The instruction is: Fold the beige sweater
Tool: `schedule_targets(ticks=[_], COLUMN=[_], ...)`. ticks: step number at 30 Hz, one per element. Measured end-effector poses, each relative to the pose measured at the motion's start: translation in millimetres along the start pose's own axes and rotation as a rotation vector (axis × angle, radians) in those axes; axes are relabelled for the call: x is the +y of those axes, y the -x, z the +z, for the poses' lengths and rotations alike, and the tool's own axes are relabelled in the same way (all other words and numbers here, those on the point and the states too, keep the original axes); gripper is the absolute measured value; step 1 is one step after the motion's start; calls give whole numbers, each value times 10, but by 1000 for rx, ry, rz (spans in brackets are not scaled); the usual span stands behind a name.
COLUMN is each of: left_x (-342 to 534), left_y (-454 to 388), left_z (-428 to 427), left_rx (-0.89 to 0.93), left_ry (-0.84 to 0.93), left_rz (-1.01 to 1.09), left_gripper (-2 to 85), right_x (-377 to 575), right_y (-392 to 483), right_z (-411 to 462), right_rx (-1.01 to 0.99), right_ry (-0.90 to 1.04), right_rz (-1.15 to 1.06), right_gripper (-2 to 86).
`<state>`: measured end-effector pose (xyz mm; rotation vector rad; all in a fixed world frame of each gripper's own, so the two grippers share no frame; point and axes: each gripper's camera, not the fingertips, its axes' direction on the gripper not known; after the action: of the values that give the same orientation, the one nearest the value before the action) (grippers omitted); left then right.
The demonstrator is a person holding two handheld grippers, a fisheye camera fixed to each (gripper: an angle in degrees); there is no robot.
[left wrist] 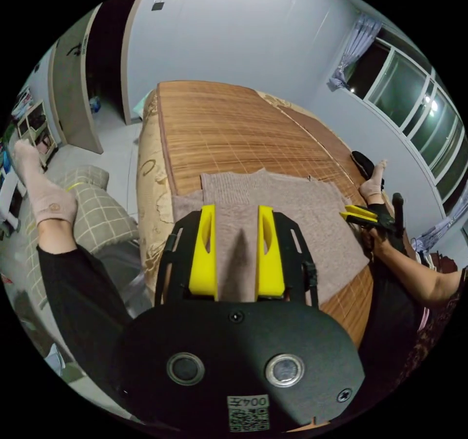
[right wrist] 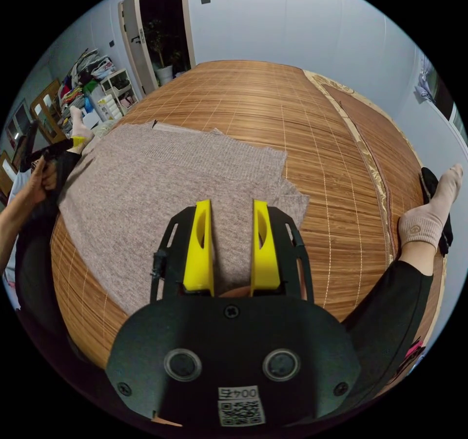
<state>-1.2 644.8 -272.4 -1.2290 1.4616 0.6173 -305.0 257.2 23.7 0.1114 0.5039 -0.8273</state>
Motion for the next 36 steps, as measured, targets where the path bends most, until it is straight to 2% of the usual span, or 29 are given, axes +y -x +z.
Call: schedule_targets(ticks=[6, 12, 16, 21, 25, 28, 32, 36], left_x=[336, 624, 600, 731, 890, 1024, 1270, 1379], left_y=[-274, -792, -1052, -1527, -2516, -3485, -4787, -5511], left_z=[-340, 193, 205, -140, -14, 289, 679, 993], left_rx=[-25, -197, -205, -198, -101, -10, 6, 3], left_ry=[179, 432, 413, 240, 192, 205, 199, 210], left_rz=[-42, 22, 44, 89, 297, 514, 843, 977], left_gripper=[38, 29, 40, 67, 73, 78, 88, 93], right_x=[24, 64, 88, 211, 562, 802, 881, 905], right_y=[-121, -297, -550, -1256, -1891, -2222, -2457, -2601], right_z=[-14, -32, -84, -545, -734, -787, -774, -718], right_rx=[-2, -5, -69, -295, -488, -629, -655, -665], right_ry=[3, 1, 11, 12, 70, -26, -57, -45], right_rz=[2, 2, 17, 201, 376, 505, 548, 562], right_gripper=[111, 116, 115, 100, 87, 86, 104, 109])
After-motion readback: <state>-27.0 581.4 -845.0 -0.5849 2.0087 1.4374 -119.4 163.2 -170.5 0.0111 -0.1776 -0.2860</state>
